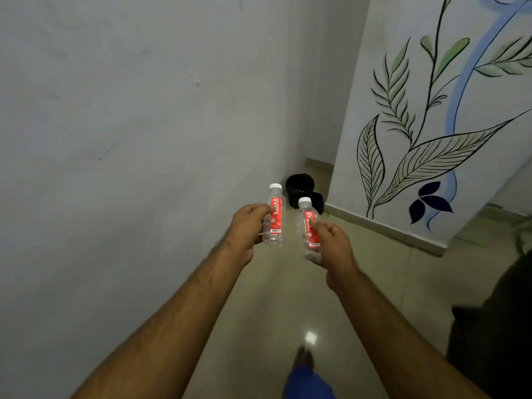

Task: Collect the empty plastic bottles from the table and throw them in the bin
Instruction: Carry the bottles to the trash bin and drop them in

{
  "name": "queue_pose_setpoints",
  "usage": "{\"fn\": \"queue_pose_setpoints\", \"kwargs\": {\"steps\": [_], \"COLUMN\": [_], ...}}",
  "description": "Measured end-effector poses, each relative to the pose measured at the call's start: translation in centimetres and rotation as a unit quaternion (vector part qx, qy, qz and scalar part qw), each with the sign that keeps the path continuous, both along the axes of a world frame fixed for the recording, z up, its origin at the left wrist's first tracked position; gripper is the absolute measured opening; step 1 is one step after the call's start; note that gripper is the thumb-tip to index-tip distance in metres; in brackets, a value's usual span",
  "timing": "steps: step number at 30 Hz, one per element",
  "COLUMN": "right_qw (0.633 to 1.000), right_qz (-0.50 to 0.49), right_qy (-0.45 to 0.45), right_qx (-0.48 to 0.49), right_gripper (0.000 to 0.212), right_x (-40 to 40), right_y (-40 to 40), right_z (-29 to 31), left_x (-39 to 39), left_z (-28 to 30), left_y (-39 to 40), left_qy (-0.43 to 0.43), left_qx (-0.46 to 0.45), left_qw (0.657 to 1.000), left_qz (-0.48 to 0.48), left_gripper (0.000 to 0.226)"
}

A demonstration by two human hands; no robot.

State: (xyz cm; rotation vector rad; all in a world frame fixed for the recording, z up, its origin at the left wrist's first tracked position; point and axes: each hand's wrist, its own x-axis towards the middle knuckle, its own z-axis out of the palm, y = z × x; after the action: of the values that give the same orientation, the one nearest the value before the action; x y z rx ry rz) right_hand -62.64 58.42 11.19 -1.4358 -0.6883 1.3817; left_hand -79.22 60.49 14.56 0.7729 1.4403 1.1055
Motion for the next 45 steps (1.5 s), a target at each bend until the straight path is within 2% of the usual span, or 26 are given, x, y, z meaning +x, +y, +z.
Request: {"fn": "queue_pose_setpoints", "kwargs": {"steps": [6,12,15,20,26,28,31,34,39,43,45], "right_qw": [0.999,0.997,0.995,0.987,0.981,0.978,0.971,0.964,0.949,0.934,0.923], "right_qz": [-0.017,0.017,0.032,0.057,0.043,0.024,-0.002,-0.019,-0.030,-0.028,0.008], "right_qy": [0.011,-0.015,-0.019,-0.037,-0.047,-0.033,-0.014,-0.006,0.005,0.021,-0.006], "right_qx": [-0.024,-0.073,-0.096,-0.146,-0.186,-0.207,-0.238,-0.266,-0.313,-0.356,-0.384], "right_gripper": [0.031,0.026,0.018,0.021,0.016,0.009,0.014,0.021,0.028,0.007,0.019], "right_x": [1.3,3.6,4.1,3.9,2.6,2.6,3.4,4.4,4.5,4.5,4.6], "right_y": [16.9,33.3,40.2,52.6,70.3,75.2,82.9,88.1,95.8,100.4,101.4], "right_z": [-4.7,-6.1,-6.1,-10.2,-19.8,-22.9,-28.4,-34.4,-48.8,-59.7,-63.8], "left_x": [2.1,4.0,3.9,3.0,2.5,2.8,4.0,5.6,7.7,8.4,8.4], "left_z": [-4.5,-5.9,-6.9,-11.8,-22.4,-25.9,-31.4,-36.5,-50.6,-61.7,-66.1], "left_y": [16.9,32.9,39.6,52.2,71.4,76.7,84.7,90.2,98.6,103.4,105.1], "left_qy": [0.043,0.054,0.046,0.045,0.059,0.060,0.066,0.077,0.138,0.146,0.152], "left_qx": [-0.035,-0.071,-0.091,-0.132,-0.186,-0.215,-0.248,-0.252,-0.249,-0.298,-0.315], "left_qw": [0.998,0.994,0.992,0.988,0.975,0.966,0.955,0.948,0.937,0.909,0.887], "left_qz": [-0.042,-0.070,-0.070,-0.072,-0.110,-0.130,-0.147,-0.177,-0.200,-0.252,-0.301], "left_gripper": [0.012,0.017,0.019,0.024,0.013,0.015,0.025,0.019,0.020,0.032,0.035]}}
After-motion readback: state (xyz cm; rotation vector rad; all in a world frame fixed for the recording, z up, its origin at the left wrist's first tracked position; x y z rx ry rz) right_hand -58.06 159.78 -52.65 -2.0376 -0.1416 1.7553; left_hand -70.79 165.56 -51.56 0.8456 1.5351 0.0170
